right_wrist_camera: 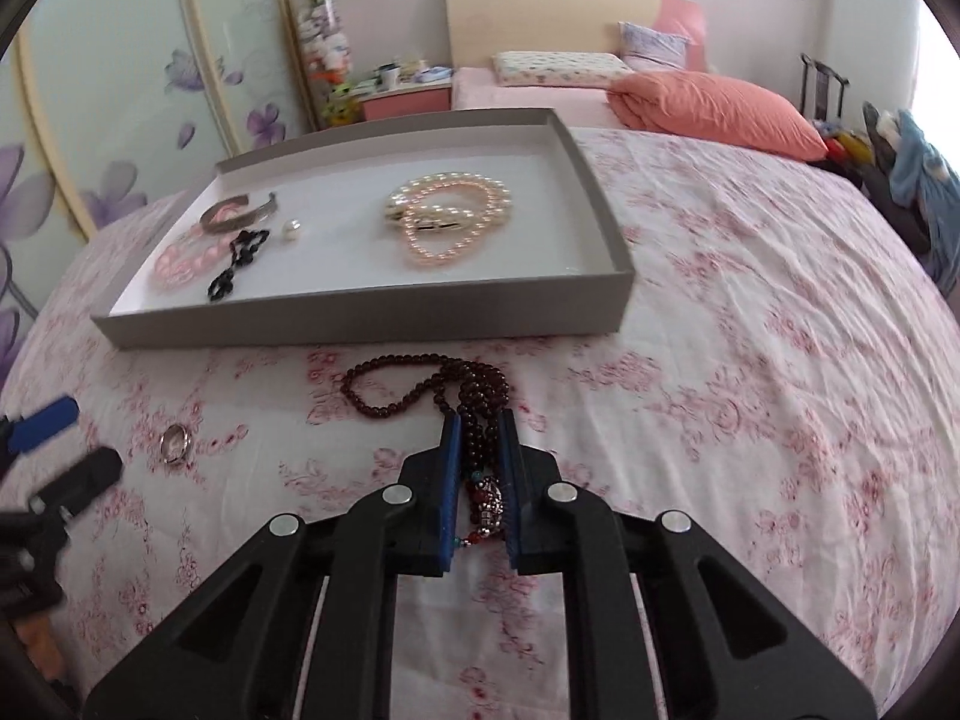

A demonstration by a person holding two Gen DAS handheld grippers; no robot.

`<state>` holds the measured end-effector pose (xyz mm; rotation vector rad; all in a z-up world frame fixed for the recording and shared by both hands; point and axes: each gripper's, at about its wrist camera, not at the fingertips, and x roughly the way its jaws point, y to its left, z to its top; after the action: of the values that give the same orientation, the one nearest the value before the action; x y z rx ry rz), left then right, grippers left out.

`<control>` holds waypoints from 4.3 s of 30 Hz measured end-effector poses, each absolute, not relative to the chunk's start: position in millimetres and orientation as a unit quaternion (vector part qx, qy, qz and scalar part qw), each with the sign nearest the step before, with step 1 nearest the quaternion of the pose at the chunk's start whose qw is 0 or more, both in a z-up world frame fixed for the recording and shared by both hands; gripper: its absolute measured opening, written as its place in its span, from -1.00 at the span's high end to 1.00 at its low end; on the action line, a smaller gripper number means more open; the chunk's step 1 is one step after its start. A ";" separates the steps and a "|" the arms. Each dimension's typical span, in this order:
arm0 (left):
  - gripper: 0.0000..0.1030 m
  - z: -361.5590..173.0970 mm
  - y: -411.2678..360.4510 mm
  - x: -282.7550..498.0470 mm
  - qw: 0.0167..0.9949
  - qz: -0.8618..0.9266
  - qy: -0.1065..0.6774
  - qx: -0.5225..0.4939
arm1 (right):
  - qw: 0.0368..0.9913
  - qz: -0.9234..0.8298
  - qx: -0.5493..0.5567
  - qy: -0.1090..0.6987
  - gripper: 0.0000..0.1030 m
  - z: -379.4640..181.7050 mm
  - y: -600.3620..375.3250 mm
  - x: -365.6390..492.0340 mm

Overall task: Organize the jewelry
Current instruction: 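Grasp the dark red bead necklace with the right tool, then grasp the silver ring with the left tool while the right tool holds the necklace, then carry the silver ring and dark red necklace into the grey tray, then open both tools to release the ring and necklace in the tray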

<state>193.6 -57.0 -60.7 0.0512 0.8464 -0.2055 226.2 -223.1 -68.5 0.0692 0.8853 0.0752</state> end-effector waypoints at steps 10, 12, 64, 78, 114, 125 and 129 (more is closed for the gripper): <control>-0.14 -79.1 -89.4 209.6 0.893 -0.090 0.439 0.046 | 0.902 0.047 0.037 0.429 0.74 -69.3 -225.9 225.4; -0.08 -78.9 -92.2 211.3 0.893 -0.089 0.438 0.048 | 0.901 0.047 0.038 0.429 0.74 -69.3 -225.9 225.3; 0.58 -74.6 -39.1 213.2 0.901 -0.038 0.431 -0.007 | 0.903 0.106 0.008 0.416 0.90 -65.3 -199.1 217.0; 0.58 -38.8 -12.3 193.4 0.924 -0.021 0.379 -0.039 | 0.932 0.115 0.043 0.340 0.90 -17.4 -212.9 203.6; 0.58 14.3 -42.8 220.5 0.962 -0.038 0.271 0.008 | 0.962 0.125 0.067 0.235 0.90 53.3 -210.1 231.9; 0.58 6.4 -56.3 277.6 0.955 -0.063 0.291 -0.002 | 0.953 0.117 0.083 0.267 0.90 31.0 -204.2 287.1; 0.58 -3.6 -61.5 294.6 0.951 -0.065 0.302 0.001 | 0.950 0.111 0.085 0.280 0.90 19.0 -202.0 302.0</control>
<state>294.6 -61.5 -3.6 0.0019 0.6136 -0.1329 302.0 -202.0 19.0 0.1727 0.5686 0.2258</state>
